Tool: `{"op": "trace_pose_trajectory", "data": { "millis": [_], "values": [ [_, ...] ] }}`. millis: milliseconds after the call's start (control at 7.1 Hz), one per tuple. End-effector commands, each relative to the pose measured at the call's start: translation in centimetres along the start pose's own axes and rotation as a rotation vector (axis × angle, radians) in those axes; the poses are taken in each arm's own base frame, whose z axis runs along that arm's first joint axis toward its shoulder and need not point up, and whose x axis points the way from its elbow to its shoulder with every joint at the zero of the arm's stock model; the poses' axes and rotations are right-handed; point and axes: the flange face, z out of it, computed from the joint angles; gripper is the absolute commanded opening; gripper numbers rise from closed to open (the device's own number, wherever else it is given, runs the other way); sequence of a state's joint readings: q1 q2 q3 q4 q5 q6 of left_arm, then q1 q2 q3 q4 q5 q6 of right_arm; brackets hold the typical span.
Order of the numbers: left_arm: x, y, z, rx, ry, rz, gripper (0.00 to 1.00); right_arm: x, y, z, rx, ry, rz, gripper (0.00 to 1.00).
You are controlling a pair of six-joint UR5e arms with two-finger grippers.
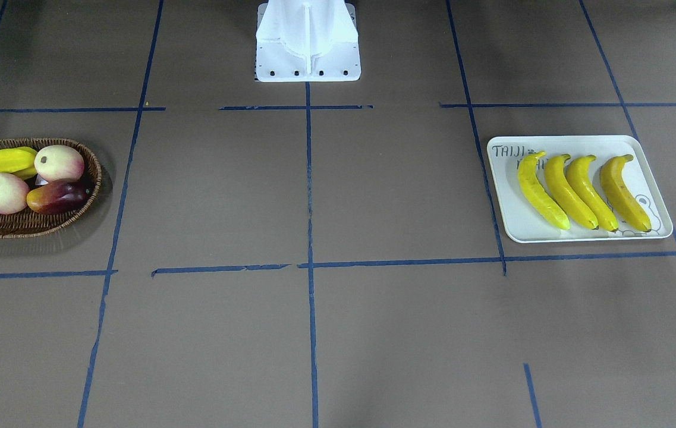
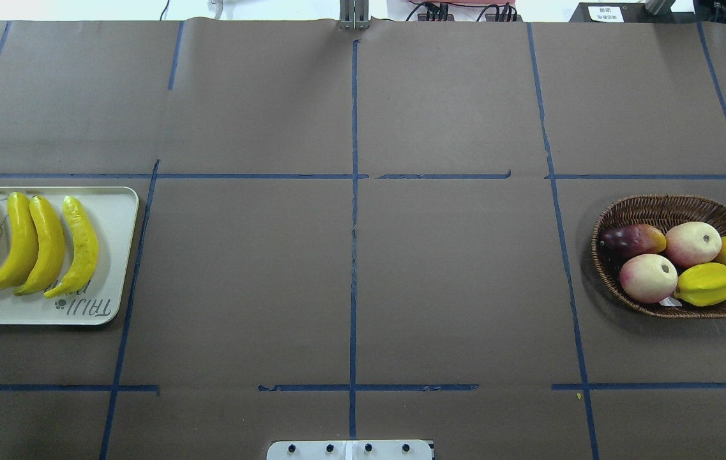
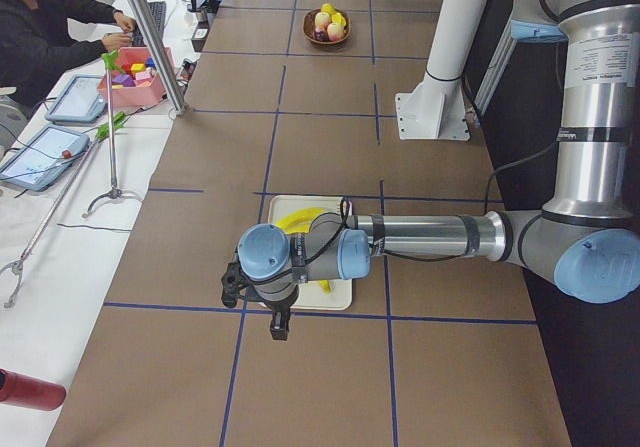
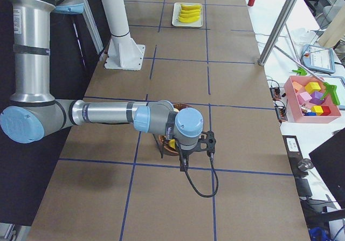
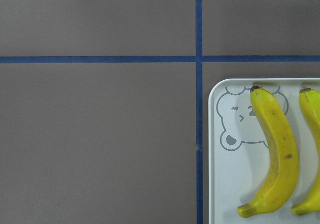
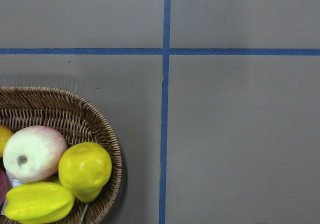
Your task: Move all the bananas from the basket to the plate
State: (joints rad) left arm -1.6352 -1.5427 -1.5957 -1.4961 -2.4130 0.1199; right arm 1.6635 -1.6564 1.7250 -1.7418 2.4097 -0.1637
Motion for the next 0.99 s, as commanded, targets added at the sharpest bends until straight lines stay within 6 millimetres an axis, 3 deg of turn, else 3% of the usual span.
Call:
{"op": "trace_pose_trajectory", "data": {
  "millis": [0, 845],
  "values": [
    [0.16, -0.05, -0.15, 0.003, 0.0, 0.003, 1.0, 0.22, 0.34, 0.29, 0.007, 0.001, 0.004, 1.0],
    [0.41, -0.44, -0.41, 0.008, -0.001, -0.002, 1.0, 0.27, 0.42, 0.24, 0.008, 0.002, 0.036, 1.0]
  ]
}}
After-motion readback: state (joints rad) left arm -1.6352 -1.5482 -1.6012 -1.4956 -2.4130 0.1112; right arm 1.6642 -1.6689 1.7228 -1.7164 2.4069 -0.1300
